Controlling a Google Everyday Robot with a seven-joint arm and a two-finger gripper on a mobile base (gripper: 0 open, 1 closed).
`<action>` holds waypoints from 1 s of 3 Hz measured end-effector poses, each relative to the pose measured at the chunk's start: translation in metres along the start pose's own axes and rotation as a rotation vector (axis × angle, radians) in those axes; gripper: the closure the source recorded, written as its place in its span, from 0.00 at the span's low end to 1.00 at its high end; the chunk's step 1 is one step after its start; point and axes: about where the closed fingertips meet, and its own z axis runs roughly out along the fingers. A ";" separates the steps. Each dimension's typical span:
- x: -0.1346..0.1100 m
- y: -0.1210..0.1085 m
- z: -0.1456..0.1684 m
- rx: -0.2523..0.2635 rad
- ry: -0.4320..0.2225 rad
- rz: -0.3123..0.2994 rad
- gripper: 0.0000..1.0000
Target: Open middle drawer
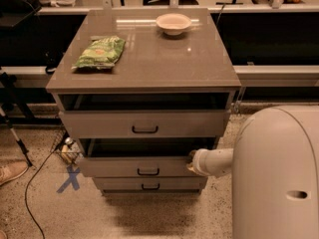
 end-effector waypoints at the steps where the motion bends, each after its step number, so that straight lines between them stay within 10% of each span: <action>1: 0.015 0.013 -0.013 0.020 -0.004 0.043 1.00; 3: 0.021 0.022 -0.024 0.037 -0.003 0.071 1.00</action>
Offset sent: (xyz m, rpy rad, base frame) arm -0.2317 -0.1130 0.0207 0.1486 -0.1525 -0.4770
